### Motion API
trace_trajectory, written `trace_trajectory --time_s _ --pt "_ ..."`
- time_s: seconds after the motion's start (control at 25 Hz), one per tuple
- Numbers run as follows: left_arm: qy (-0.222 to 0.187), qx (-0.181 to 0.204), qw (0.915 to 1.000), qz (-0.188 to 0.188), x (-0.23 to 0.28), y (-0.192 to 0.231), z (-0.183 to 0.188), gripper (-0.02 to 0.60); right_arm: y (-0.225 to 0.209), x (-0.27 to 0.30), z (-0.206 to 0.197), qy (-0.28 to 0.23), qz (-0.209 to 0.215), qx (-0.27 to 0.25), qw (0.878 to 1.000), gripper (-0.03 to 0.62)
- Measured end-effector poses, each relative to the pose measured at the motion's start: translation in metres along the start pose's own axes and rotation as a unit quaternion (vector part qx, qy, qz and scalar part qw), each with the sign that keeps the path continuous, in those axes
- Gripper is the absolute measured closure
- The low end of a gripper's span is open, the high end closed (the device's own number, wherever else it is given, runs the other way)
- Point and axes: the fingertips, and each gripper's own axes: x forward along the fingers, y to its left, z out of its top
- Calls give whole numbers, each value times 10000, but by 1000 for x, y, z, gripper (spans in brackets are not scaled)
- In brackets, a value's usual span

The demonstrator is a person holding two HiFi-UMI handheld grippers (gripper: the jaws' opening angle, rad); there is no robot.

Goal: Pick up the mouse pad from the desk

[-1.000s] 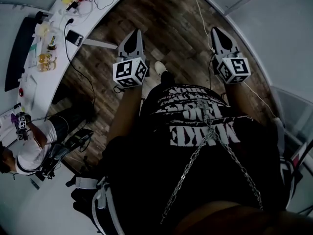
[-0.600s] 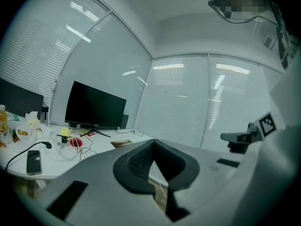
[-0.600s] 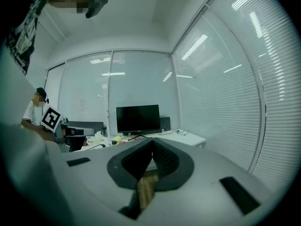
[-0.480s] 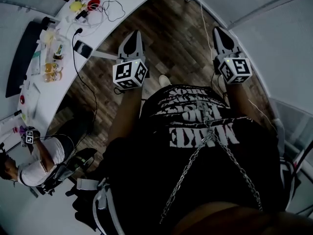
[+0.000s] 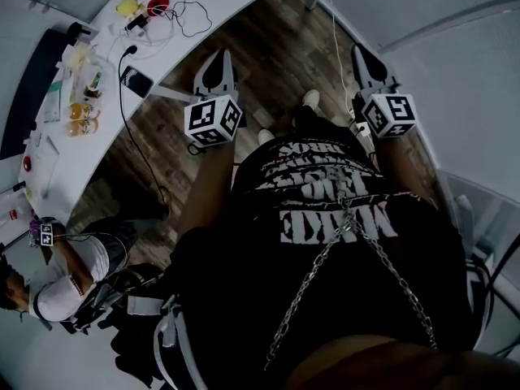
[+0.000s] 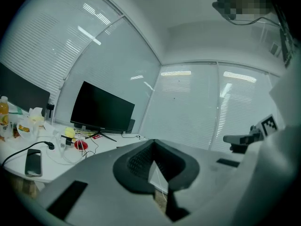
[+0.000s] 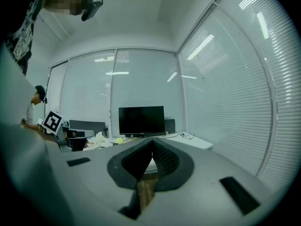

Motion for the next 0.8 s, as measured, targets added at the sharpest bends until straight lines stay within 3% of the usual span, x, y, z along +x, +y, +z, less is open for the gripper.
trace_trajectory --time_s 0.48,0.8 --pt "196 6 9977 649 27 48 3 574 -4 94 9 -18 609 98 9981 592" --pt "274 14 9969 742 87 53 -1 574 -39 150 4 171 848 141 9962 592"
